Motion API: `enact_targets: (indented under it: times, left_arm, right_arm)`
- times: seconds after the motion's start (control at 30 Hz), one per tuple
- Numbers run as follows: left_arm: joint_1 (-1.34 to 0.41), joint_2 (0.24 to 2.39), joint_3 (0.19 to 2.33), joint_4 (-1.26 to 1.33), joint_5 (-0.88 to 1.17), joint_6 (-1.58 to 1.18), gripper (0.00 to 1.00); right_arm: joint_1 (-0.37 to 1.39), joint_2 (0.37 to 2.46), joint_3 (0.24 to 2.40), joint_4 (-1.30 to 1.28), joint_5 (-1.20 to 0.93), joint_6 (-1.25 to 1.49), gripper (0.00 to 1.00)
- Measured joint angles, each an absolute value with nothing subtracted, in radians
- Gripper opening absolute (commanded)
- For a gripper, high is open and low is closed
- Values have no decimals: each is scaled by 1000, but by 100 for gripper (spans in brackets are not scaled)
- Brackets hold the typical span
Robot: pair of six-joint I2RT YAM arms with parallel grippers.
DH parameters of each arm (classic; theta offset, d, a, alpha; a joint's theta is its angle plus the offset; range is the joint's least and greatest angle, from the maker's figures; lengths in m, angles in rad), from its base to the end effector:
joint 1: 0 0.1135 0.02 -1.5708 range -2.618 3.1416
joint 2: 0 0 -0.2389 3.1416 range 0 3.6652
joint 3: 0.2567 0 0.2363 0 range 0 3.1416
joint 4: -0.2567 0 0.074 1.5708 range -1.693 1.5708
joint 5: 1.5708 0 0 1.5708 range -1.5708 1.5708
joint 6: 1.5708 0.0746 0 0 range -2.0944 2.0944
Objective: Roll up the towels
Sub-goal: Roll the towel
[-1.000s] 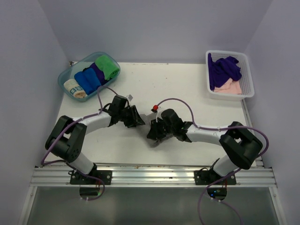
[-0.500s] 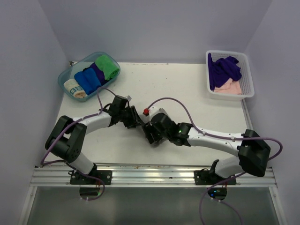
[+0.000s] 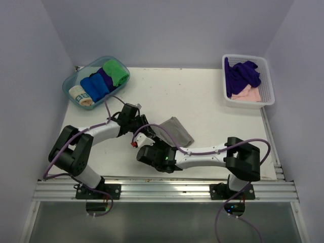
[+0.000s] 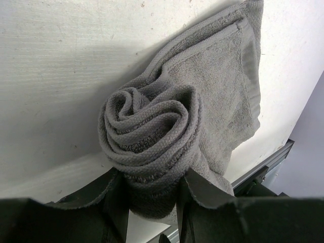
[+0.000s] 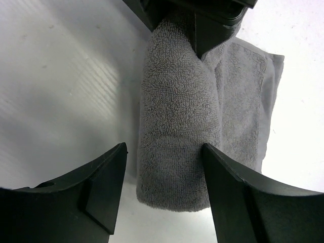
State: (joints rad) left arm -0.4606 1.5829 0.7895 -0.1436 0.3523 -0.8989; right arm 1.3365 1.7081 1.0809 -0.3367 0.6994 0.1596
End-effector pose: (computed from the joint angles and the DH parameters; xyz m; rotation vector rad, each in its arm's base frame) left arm 0.2674 -0.1614 0.1155 -0.4351 2.6816 -0.9345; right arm 0.1274 0.3271 0.1569 -1.0300 2.0041 -0.1217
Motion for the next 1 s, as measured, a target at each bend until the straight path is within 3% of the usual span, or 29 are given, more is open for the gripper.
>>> enact_targets:
  times: [0.3, 0.37, 0.4, 0.53, 0.73, 1.0]
  left_arm:
    - [-461, 1583, 795, -152, 344, -900, 35]
    - [-461, 1583, 795, -154, 343, -900, 37]
    - [-461, 1582, 795, -155, 340, -900, 39]
    - [-461, 1572, 795, -166, 325, -899, 53]
    - [-449, 1528, 810, -228, 305, -894, 71]
    - [-391, 1442, 858, -316, 274, -870, 73]
  right_arm:
    - [1339, 1802, 1081, -319, 813, 152, 55]
    - [1335, 1811, 1079, -311, 823, 161, 41]
    - [1330, 1811, 1075, -306, 823, 169, 24]
    - [1305, 1803, 1055, -272, 811, 196, 0]
    - [1250, 1710, 979, -205, 690, 219, 0]
    - [1126, 1602, 904, -128, 449, 315, 0]
